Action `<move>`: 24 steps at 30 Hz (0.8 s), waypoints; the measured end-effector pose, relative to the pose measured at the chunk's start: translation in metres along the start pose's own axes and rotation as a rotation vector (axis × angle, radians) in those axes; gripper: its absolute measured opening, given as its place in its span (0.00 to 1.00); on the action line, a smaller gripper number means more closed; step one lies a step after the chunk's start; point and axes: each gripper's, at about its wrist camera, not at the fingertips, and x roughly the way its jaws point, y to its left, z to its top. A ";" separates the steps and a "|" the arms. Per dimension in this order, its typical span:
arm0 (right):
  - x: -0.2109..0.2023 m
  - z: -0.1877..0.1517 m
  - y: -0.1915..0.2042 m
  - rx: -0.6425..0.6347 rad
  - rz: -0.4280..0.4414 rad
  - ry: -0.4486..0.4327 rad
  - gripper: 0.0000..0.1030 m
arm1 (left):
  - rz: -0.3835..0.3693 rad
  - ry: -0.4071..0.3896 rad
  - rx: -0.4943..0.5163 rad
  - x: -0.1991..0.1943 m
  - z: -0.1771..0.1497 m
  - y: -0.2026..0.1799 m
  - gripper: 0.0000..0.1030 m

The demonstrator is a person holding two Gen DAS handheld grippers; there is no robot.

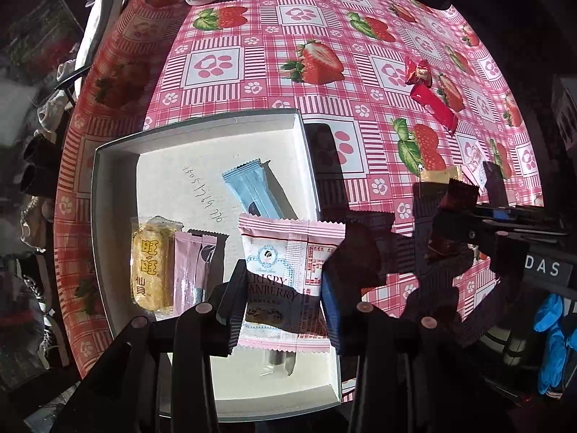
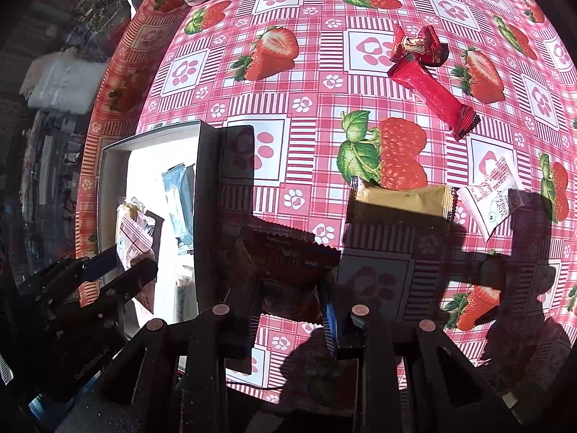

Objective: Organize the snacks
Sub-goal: 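Carry Crispy Cranberry packet with left tool while right tool carries red packet to box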

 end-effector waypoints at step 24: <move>0.061 0.021 0.140 -0.275 0.064 0.140 0.30 | 0.033 0.124 -0.136 0.024 -0.042 0.080 0.44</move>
